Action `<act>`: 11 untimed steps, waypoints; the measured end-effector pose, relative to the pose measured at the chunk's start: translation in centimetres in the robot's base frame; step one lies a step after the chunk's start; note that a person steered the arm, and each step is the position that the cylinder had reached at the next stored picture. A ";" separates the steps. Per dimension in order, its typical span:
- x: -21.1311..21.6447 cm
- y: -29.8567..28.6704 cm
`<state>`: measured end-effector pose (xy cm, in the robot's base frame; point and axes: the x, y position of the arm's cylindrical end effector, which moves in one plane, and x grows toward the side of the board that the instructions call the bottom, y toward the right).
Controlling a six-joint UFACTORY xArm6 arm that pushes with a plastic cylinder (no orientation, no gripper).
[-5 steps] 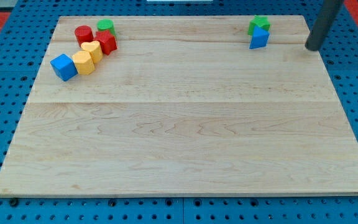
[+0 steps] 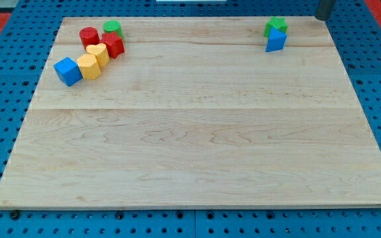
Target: Push the green star towards down and left
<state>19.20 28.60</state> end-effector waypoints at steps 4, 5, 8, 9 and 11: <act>4.3 -8.6; 5.0 -11.9; 4.1 -12.1; 4.4 -14.7; 4.8 -20.7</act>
<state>24.02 7.91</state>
